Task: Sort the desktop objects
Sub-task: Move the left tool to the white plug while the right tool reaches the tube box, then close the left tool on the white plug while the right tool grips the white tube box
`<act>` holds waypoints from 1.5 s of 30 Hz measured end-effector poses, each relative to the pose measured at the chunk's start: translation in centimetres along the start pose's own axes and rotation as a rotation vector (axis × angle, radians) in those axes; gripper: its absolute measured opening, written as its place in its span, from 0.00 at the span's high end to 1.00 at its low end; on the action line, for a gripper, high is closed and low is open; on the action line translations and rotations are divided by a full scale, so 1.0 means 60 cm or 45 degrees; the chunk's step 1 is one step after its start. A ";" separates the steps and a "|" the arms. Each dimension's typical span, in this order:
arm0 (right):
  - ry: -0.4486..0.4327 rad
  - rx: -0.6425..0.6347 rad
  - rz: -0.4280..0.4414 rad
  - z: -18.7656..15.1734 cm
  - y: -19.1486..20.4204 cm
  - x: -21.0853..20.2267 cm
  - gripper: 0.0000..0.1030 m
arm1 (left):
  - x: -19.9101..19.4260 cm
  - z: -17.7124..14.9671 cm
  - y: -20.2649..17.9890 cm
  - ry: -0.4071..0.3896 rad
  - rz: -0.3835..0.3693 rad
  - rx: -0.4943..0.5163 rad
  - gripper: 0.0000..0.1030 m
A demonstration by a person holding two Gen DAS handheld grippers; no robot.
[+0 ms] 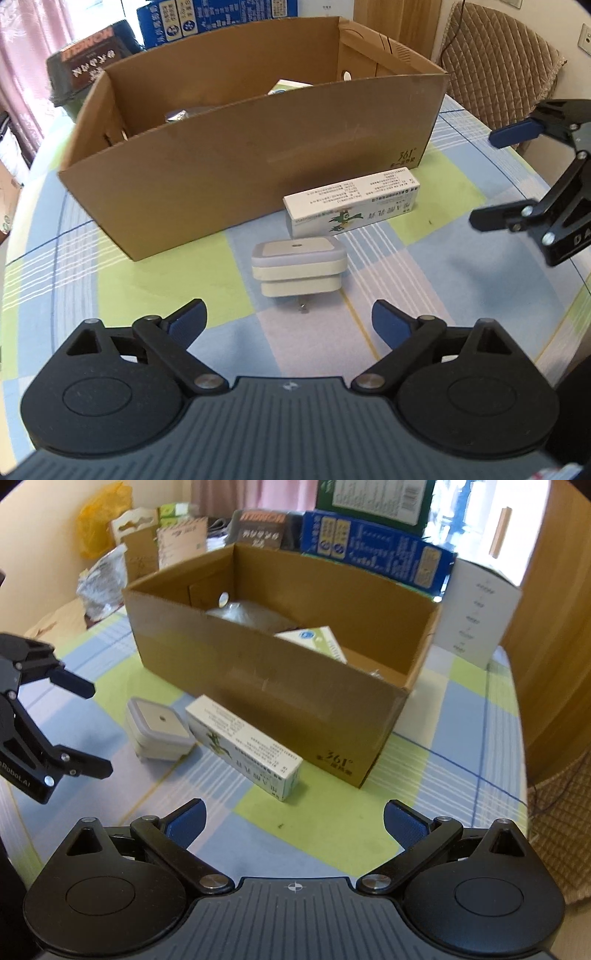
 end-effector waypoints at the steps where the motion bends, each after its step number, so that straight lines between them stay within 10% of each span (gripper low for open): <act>1: 0.006 -0.013 0.006 -0.001 -0.001 0.008 0.03 | 0.005 0.002 0.001 -0.004 -0.009 -0.008 0.12; 15: 0.024 -0.103 0.128 0.025 0.002 0.100 0.21 | 0.052 0.038 0.012 -0.015 -0.064 -0.032 0.39; 25: 0.058 -0.199 0.178 0.037 0.017 0.132 0.43 | 0.052 0.029 0.016 -0.011 -0.080 -0.009 0.41; 33: 0.106 -0.050 0.149 0.004 0.010 0.091 0.71 | 0.040 0.011 0.015 -0.006 -0.042 -0.022 0.41; 45: 0.164 0.113 0.085 -0.093 0.019 -0.020 0.76 | 0.018 -0.022 -0.001 -0.016 -0.047 -0.048 0.41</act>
Point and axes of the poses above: each gripper's, at about its wrist camera, not at the fingertips, and x roughly the way its jaws point, y to its left, z to its top, the point moved 5 cm from there along x, roughly the way its jaws point, and after that the axes turned 1 degree about -z, right-handed, at the moved point
